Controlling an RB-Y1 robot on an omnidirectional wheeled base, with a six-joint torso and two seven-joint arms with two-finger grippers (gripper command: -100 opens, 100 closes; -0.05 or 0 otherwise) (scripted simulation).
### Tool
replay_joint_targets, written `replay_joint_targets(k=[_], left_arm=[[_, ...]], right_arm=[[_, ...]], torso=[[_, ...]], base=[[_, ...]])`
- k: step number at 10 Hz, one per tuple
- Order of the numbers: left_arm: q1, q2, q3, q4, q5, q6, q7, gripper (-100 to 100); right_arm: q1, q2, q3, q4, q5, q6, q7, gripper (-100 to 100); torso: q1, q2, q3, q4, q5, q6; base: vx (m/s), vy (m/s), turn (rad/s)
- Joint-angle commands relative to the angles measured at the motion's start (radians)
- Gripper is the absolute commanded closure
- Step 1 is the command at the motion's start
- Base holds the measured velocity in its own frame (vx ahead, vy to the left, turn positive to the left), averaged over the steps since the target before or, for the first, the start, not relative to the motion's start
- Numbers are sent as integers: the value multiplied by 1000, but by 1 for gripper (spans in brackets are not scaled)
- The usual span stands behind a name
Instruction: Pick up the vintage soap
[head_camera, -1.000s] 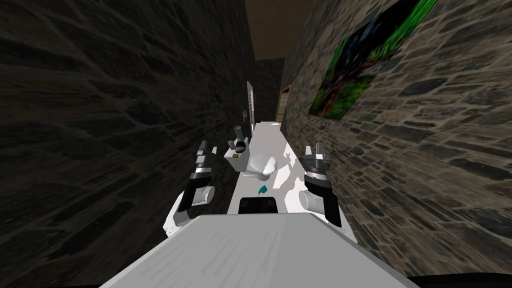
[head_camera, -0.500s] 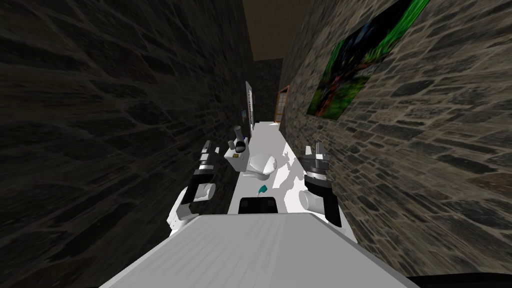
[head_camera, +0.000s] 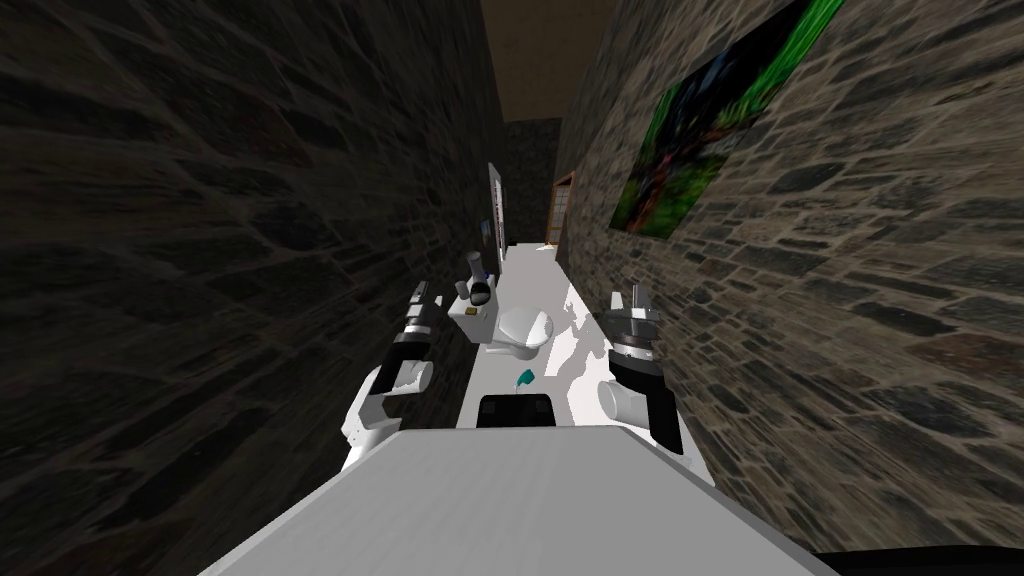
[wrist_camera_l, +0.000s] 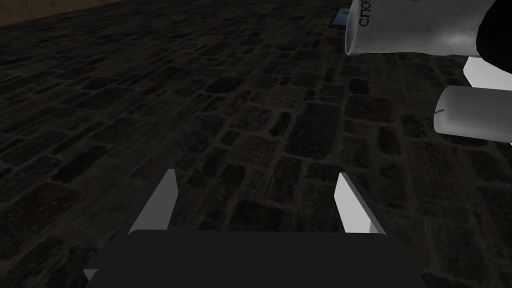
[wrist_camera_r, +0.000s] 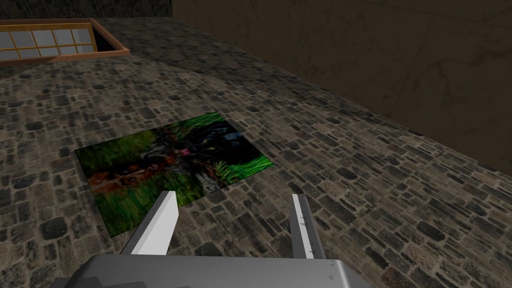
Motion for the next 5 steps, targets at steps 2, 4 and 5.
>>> replay_joint_targets(k=[2,4,5], left_arm=[[-33,3,4,15,-1,71,24,-100],[-54,2,4,28,-3,124,37,-100],[-54,2,4,28,-3,144,37,-100]], right_arm=[[0,0,0,0,0,0,0,0],[0,0,0,0,0,0,0,0],[0,0,0,0,0,0,0,0]], torso=[[0,0,0,0,0,0],[0,0,0,0,0,0],[0,0,0,0,0,0]], base=[[-13,27,-44],[-12,22,-40],[-8,21,-27]])
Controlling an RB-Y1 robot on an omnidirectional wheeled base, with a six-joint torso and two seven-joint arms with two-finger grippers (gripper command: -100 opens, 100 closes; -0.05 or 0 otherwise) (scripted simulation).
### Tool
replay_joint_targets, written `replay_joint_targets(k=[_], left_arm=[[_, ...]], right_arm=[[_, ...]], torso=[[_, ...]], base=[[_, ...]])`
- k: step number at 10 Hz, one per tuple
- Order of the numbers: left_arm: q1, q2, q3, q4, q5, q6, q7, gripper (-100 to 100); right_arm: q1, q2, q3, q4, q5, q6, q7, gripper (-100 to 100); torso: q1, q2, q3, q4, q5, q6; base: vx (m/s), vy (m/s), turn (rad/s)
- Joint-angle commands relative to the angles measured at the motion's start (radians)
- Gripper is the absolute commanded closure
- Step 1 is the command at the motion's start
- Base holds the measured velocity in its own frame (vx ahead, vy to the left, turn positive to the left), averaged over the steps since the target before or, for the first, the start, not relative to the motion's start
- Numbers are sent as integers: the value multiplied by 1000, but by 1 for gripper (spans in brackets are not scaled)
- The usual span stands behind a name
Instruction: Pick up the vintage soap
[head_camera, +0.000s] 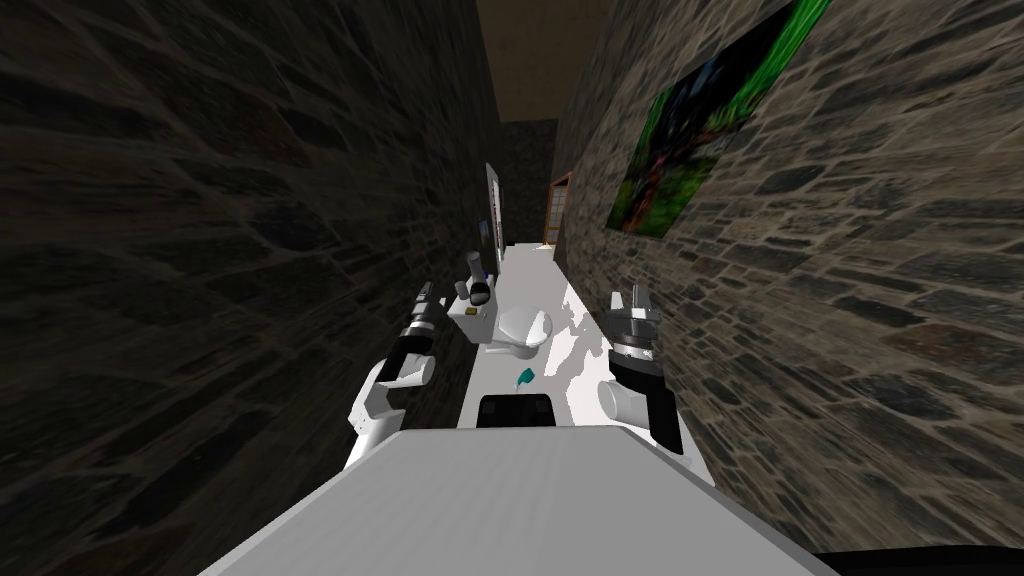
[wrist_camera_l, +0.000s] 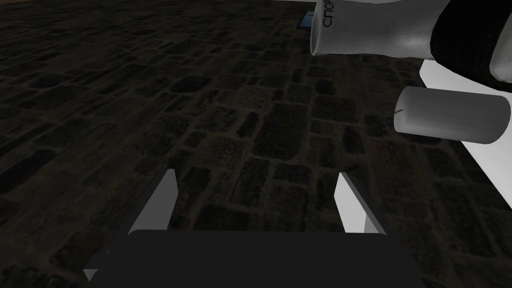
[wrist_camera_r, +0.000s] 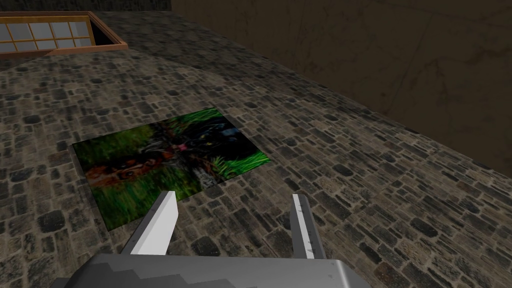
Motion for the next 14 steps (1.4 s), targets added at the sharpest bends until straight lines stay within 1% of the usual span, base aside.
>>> replay_joint_targets(k=[1,2,3,4,5,6,7,8,9,10,11,12,13,14], left_arm=[[-23,-2,-1,11,-3,50,14,-100],[-23,-2,-1,11,-3,73,14,-100],[-43,-3,-1,26,-5,99,26,-100],[-43,-3,-1,26,-5,125,26,-100],[-63,-4,-3,40,-6,154,36,-100],[-63,-4,-3,40,-6,178,36,-100],[-81,-5,-5,56,-9,213,44,-100],[-81,-5,-5,56,-9,230,44,-100],[-99,-7,-7,71,-11,265,51,-100],[-99,-7,-7,71,-11,281,51,-100],[-116,-9,-11,87,-13,313,57,-100],[-116,-9,-11,87,-13,332,57,-100],[-132,-12,-15,103,-16,367,60,-100],[-132,-12,-15,103,-16,381,60,-100]], right_arm=[[0,0,0,0,0,0,0,0],[0,0,0,0,0,0,0,0],[0,0,0,0,0,0,0,0],[0,0,0,0,0,0,0,0],[0,0,0,0,0,0,0,0],[0,0,0,0,0,0,0,0],[0,0,0,0,0,0,0,0],[0,0,0,0,0,0,0,0],[0,0,0,0,0,0,0,0],[0,0,0,0,0,0,0,0],[0,0,0,0,0,0,0,0],[0,0,0,0,0,0,0,0],[0,0,0,0,0,0,0,0],[0,0,0,0,0,0,0,0]], torso=[[0,0,0,0,0,0],[0,0,0,0,0,0],[0,0,0,0,0,0],[0,0,0,0,0,0],[0,0,0,0,0,0],[0,-1,0,0,0,0],[0,-1,0,0,0,0],[0,-1,0,0,0,0],[0,-1,0,0,0,0],[0,-1,-1,0,0,0],[0,-1,-1,0,0,0],[0,-1,-1,0,0,0],[0,-1,-1,0,0,0],[0,-1,-1,0,0,0]], base=[[-4,27,-42],[-7,25,-29],[-3,25,-65],[-3,24,-23],[0,27,-43],[1,23,-22],[1,27,-37],[2,22,-28],[10,24,-36],[8,23,-26],[11,25,-32],[11,21,-24],[9,24,-24],[12,25,-21]])
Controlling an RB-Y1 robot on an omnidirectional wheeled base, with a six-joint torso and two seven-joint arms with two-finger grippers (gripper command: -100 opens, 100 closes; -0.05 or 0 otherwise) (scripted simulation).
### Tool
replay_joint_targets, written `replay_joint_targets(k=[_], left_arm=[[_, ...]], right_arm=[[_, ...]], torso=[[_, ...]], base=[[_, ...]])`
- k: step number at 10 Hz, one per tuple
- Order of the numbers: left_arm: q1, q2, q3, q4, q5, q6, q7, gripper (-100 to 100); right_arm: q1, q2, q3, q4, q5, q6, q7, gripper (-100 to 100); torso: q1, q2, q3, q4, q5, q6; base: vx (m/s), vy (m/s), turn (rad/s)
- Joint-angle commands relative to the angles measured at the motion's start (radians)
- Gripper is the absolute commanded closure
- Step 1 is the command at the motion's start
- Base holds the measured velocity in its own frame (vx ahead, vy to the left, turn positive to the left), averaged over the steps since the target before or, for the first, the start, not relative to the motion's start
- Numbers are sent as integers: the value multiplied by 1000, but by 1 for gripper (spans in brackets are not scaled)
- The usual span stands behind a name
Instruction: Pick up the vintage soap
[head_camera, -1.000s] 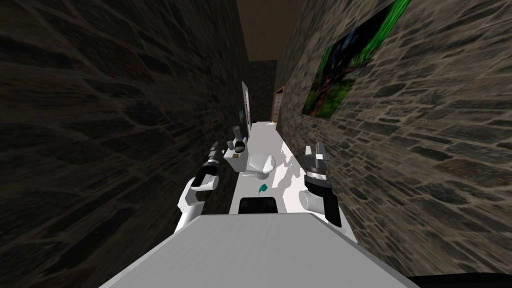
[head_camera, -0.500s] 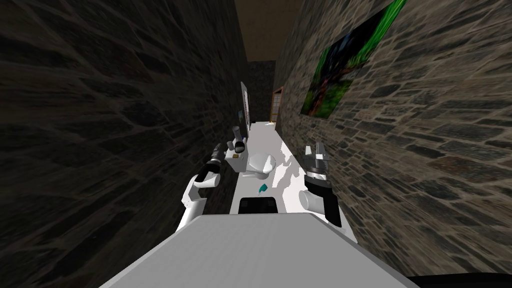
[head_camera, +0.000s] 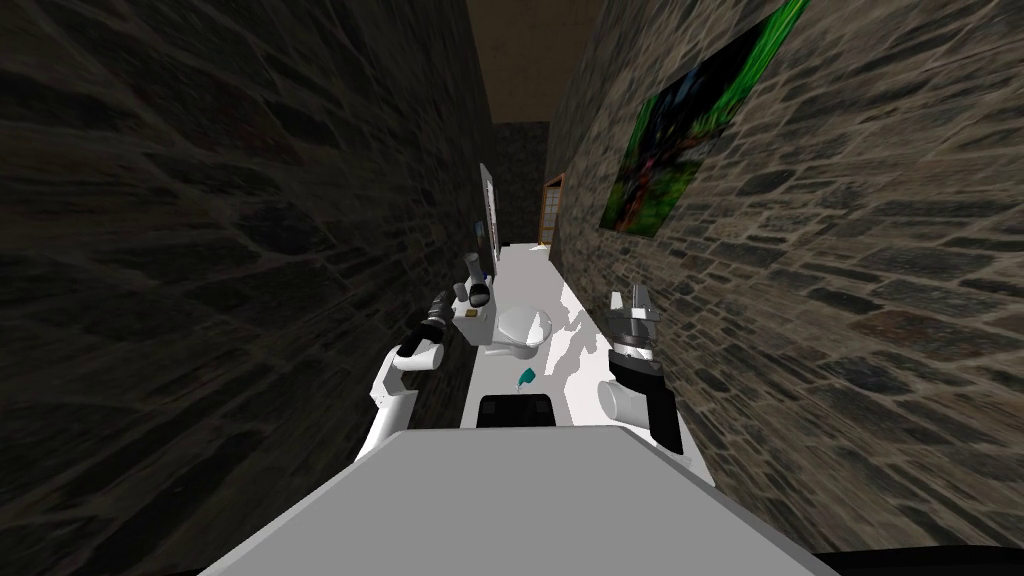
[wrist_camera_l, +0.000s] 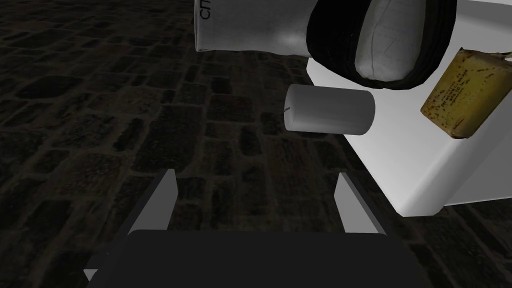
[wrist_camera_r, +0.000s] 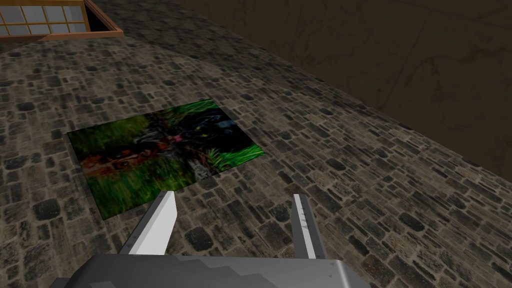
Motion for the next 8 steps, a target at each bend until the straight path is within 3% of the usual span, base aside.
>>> replay_joint_targets(k=[1,6,7,8], left_arm=[[-16,-6,-7,15,-5,50,2,-100],[-42,-14,-18,46,-10,154,2,-100],[-53,-19,-24,61,-13,196,0,-100],[-53,-19,-24,61,-13,196,0,-100]], right_arm=[[0,0,0,0,0,0,0,0],[0,0,0,0,0,0,0,0],[0,0,0,0,0,0,0,0],[0,0,0,0,0,0,0,0]], torso=[[0,0,0,0,0,0],[0,-1,-1,0,0,0],[0,-1,0,0,0,0],[0,-1,-1,0,0,0]], base=[[20,25,-36],[20,23,-17],[28,25,-16],[22,21,-9]])
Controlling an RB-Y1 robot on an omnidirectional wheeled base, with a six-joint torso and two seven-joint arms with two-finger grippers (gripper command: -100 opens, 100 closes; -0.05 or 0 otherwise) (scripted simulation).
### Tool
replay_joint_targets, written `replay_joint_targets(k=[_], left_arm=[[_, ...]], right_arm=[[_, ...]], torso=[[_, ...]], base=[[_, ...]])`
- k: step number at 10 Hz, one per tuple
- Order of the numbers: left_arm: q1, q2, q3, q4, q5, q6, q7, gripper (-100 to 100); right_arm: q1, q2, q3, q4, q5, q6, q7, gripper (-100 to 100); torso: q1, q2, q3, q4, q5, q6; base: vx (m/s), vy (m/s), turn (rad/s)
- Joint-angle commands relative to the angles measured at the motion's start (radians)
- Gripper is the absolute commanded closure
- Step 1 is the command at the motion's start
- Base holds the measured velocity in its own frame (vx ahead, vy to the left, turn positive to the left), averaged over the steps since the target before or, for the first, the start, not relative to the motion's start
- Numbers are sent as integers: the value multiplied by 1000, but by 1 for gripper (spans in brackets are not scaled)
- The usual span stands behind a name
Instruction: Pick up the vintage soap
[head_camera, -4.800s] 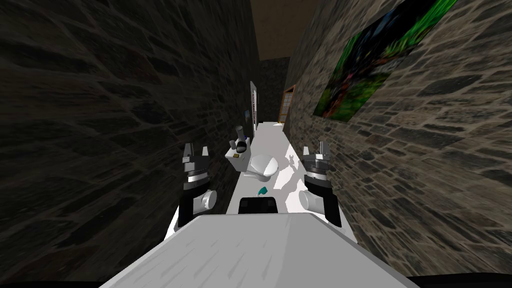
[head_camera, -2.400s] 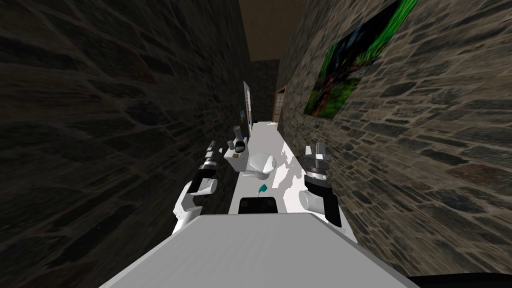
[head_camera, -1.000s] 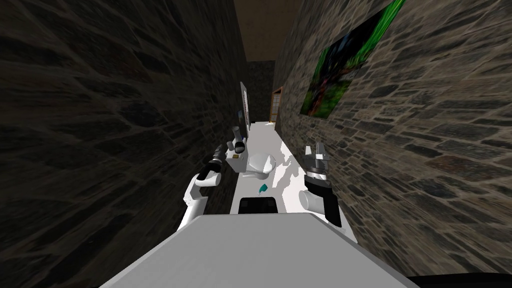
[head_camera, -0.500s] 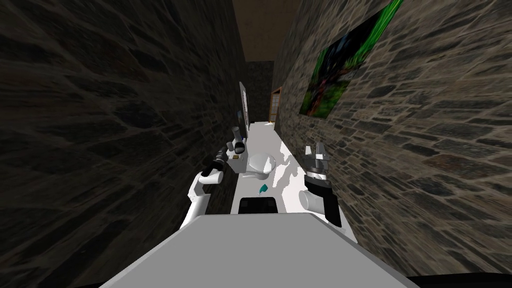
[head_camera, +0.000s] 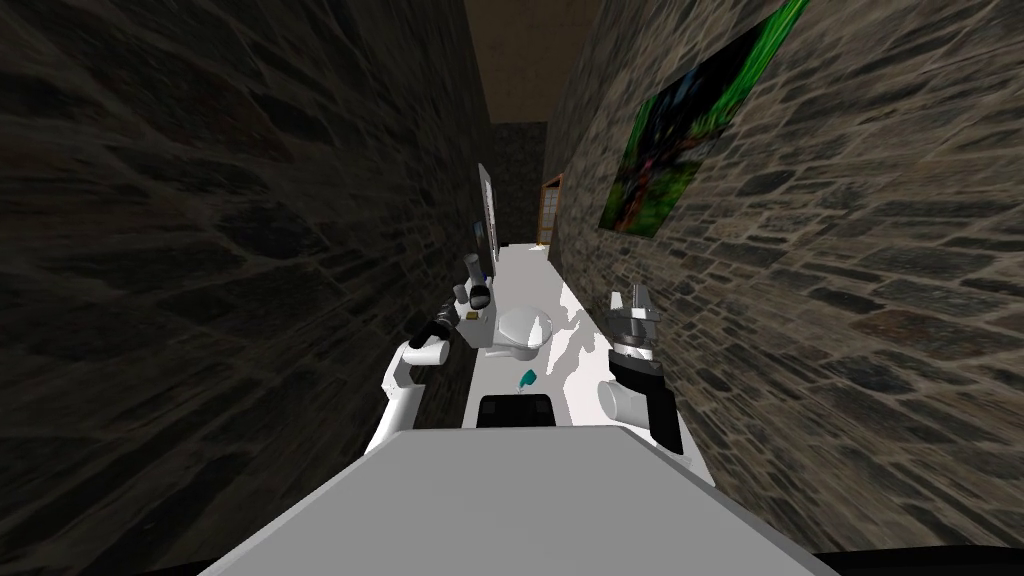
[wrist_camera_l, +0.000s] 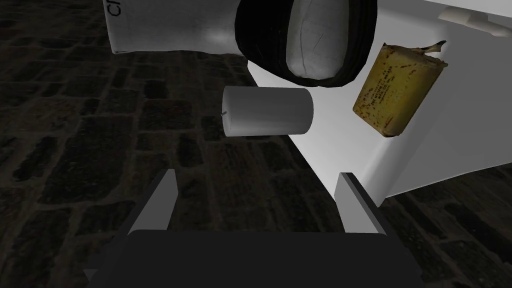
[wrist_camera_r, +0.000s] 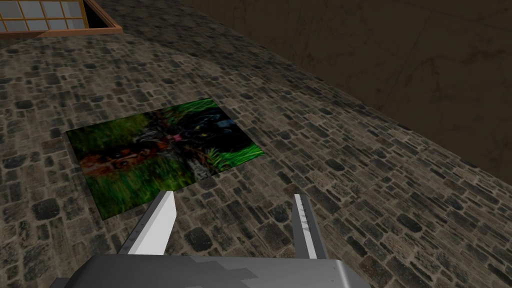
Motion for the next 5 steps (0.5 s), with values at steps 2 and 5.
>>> replay_joint_targets(k=[2,5], left_arm=[[-25,-11,-15,31,-9,78,-8,-100],[-41,-18,-29,58,-14,153,-18,-100]], right_arm=[[0,0,0,0,0,0,0,0],[0,0,0,0,0,0,0,0]], torso=[[0,0,0,0,0,0],[0,-1,-1,0,0,0]], base=[[35,30,-17],[39,26,-8]])
